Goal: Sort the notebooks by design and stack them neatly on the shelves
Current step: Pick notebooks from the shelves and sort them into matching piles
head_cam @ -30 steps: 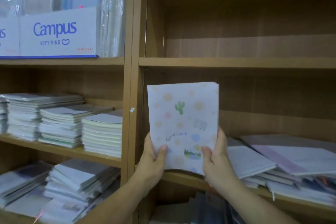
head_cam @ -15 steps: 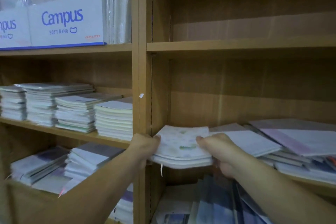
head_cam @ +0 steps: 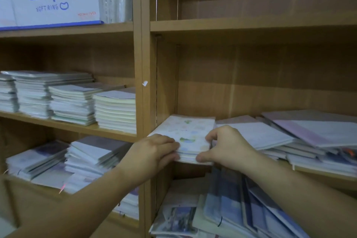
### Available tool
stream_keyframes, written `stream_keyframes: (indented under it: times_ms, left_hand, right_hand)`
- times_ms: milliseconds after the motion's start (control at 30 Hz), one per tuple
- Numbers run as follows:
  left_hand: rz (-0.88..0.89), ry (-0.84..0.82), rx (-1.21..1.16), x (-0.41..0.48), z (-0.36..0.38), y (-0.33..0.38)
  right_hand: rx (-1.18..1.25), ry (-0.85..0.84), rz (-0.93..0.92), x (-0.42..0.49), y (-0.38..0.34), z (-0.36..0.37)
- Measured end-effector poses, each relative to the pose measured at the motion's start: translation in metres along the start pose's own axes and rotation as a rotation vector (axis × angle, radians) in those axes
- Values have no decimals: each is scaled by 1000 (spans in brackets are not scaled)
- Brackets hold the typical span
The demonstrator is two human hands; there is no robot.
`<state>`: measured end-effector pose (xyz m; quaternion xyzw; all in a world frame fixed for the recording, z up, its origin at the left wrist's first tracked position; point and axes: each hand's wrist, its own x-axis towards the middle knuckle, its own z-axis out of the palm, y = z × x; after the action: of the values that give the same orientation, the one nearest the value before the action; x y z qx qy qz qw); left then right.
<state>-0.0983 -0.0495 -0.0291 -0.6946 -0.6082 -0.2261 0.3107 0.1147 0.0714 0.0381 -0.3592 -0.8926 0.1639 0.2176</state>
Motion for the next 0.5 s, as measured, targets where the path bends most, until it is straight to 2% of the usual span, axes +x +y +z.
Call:
stream_keyframes:
  times_ms: [133, 200, 300, 367, 433, 500]
  left_hand:
    - [-47, -20, 74, 2, 5, 0]
    - [-92, -60, 105, 6, 5, 3]
    - [-150, -148, 93, 18, -5, 16]
    - [-165, -147, 74, 35, -11, 36]
    - [-175, -128, -51, 56, -9, 67]
    - [-124, -218, -102, 77, 4, 100]
  right_hand:
    - [20, 135, -168, -2, 18, -3]
    - [-124, 164, -231, -8, 35, -23]
    - [-486, 42, -148, -14, 72, -61]
    - [-611, -35, -58, -18, 97, -80]
    - [-634, -14, -66, -25, 116, -85]
    - [-649, 98, -136, -29, 131, -79]
